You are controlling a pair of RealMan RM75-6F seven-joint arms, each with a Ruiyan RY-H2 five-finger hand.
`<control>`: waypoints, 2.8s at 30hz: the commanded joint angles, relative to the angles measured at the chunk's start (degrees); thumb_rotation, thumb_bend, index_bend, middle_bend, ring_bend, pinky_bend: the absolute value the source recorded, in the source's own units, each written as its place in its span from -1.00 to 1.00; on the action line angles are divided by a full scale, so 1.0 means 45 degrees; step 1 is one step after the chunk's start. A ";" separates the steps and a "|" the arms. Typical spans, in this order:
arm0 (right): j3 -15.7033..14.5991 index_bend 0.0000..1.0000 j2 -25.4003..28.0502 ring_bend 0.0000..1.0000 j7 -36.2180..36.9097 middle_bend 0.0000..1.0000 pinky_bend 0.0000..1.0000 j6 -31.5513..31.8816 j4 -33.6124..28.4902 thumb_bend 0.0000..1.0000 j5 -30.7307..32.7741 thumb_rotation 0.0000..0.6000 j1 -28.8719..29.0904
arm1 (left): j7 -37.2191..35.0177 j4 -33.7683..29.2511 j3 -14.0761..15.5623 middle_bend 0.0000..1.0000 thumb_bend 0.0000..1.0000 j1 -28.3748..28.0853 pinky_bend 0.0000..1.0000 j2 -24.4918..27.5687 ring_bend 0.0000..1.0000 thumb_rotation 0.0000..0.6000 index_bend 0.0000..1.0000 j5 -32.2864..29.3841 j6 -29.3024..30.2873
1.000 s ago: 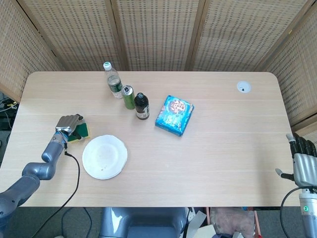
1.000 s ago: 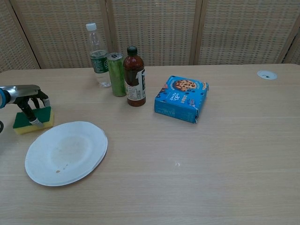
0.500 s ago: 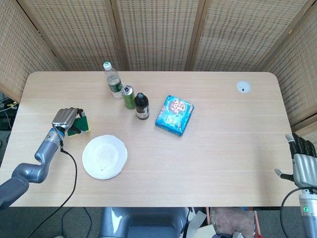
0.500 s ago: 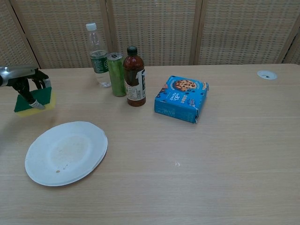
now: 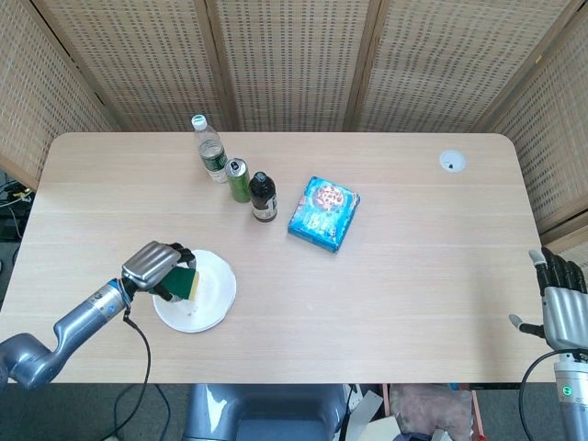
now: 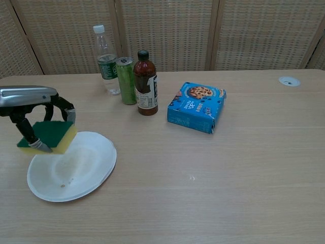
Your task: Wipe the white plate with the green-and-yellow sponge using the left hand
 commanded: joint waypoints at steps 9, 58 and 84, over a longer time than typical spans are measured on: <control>0.0070 -1.00 0.0077 -1.00 0.0175 -1.00 -1.00 -0.0042 0.0048 -1.00 0.0165 1.00 -0.0029 | -0.1482 0.1372 0.0934 -0.19 -0.94 0.0115 -0.04 -0.2049 -0.38 1.00 0.04 0.0643 0.0326; 0.0047 -1.00 0.0269 -1.00 0.0516 -1.00 -1.00 -0.0023 -0.0066 -1.00 0.0047 1.00 -0.0067 | -0.5775 0.7070 0.1535 -0.15 -0.94 0.0617 0.03 -0.6082 -0.38 1.00 0.04 0.1230 0.3751; 0.0031 -1.00 0.0295 -1.00 0.0504 -1.00 -1.00 -0.0011 -0.0162 -1.00 0.0027 1.00 -0.0074 | -0.6742 0.6383 0.1588 -0.15 -0.94 0.1044 0.03 -0.5034 -0.38 1.00 0.04 0.1210 0.5107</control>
